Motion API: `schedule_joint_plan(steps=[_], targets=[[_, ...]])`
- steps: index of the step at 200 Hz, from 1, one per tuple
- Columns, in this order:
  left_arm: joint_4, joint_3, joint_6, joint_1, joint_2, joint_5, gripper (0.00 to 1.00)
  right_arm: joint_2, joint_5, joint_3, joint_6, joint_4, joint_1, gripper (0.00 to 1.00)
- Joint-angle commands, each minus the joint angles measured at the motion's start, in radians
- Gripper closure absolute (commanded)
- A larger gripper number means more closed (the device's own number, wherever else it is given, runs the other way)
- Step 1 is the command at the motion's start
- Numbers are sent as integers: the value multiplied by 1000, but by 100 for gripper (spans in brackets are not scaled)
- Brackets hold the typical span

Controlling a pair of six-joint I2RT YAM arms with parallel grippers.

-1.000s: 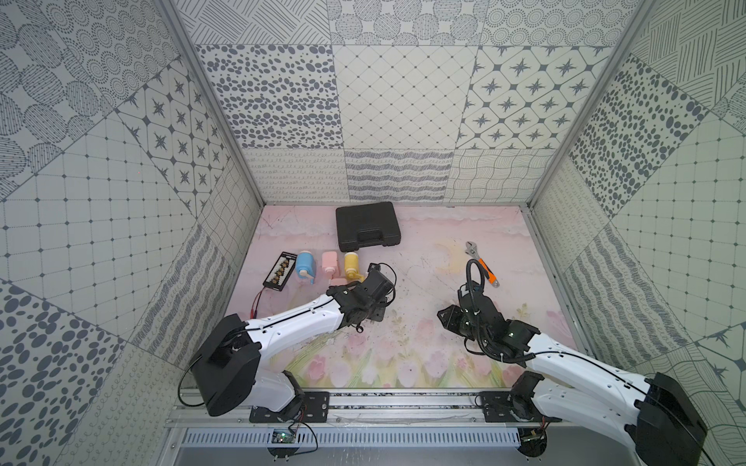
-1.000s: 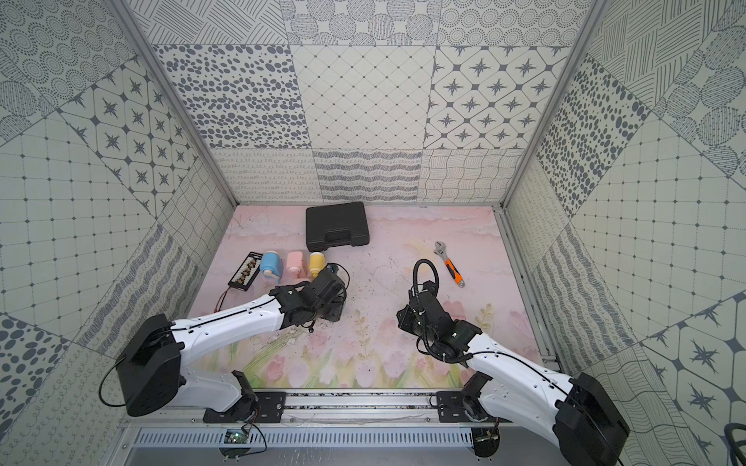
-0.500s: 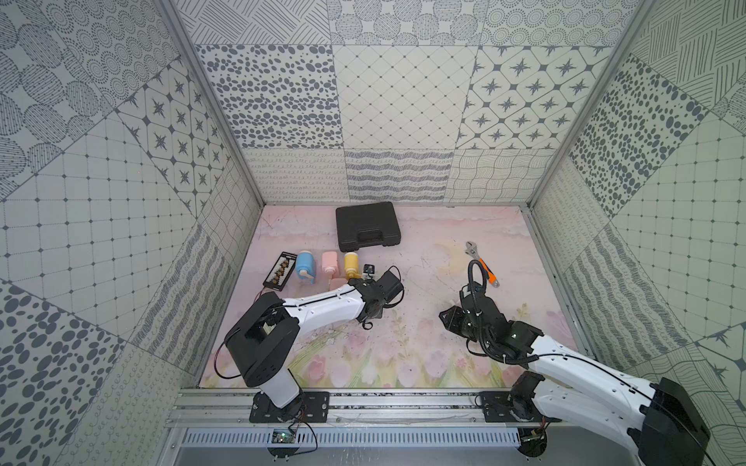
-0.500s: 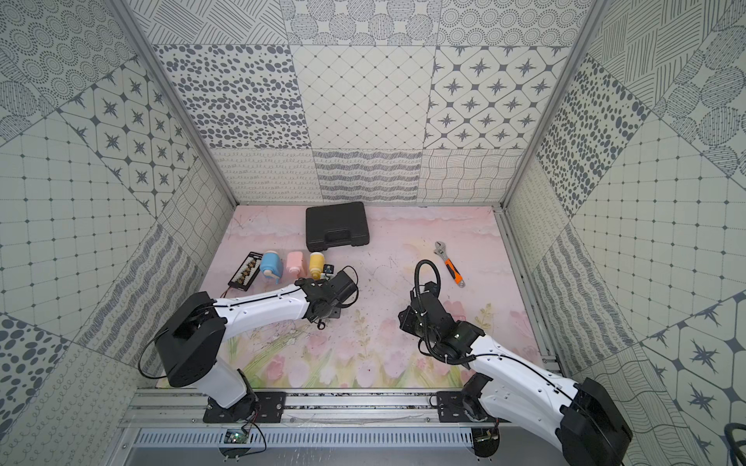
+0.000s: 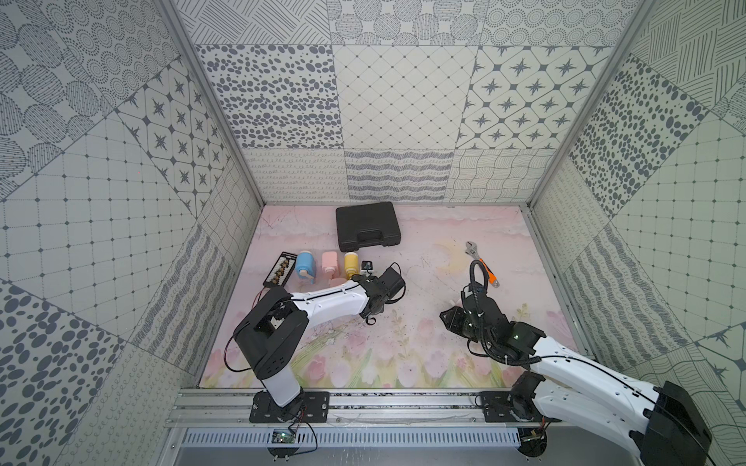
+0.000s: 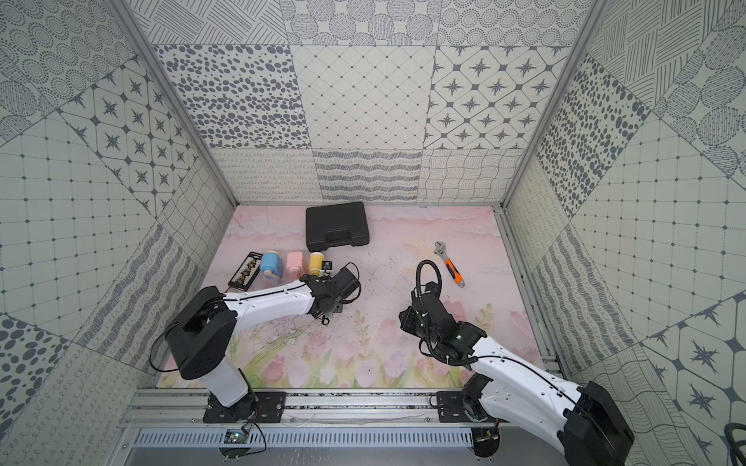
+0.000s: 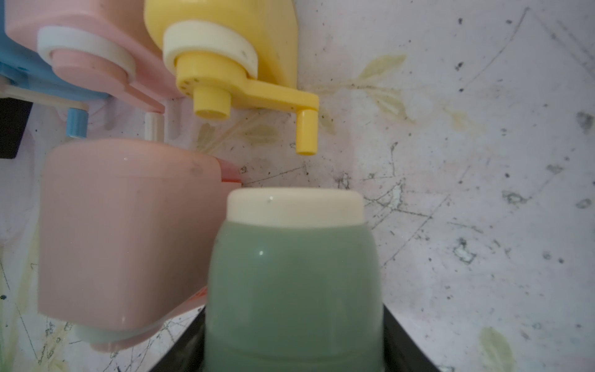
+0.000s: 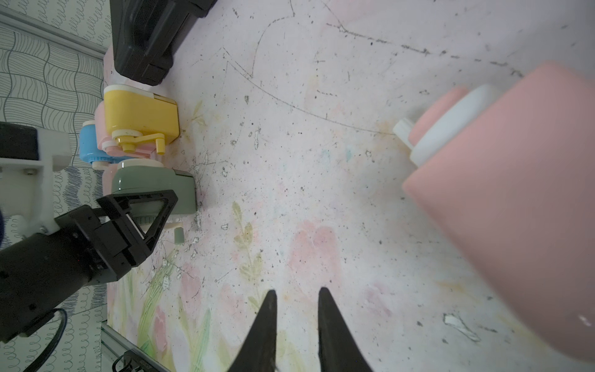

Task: Put the tray back into the pencil sharpener
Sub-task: Place the pencil sharpener at the center of the board.

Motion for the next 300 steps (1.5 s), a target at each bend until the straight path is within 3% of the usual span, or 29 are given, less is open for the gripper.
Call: schedule_joint_plan(steps=[1,33,63,79,100,158,252,287,300], targets=[[31,-6,-13,12,13,39,70,-10,11,12,3,20,0,75],[66,-7,12,13,-3,42,75,-1,8,15,3,27,-1,75],[70,-9,15,27,-3,65,70,0,8,21,-1,24,-1,75],[76,-14,10,33,-12,84,63,-3,8,23,0,23,0,75],[81,-19,6,34,-19,94,45,-2,7,23,-1,24,-2,75],[56,15,29,44,-23,117,17,17,8,58,-18,18,0,74],[-4,14,70,44,-186,64,13,16,-16,72,-42,5,0,73],[14,23,183,44,-278,26,14,14,0,131,-87,-110,-2,73],[92,-2,289,46,-343,38,15,-2,31,165,-100,-186,-2,73]])
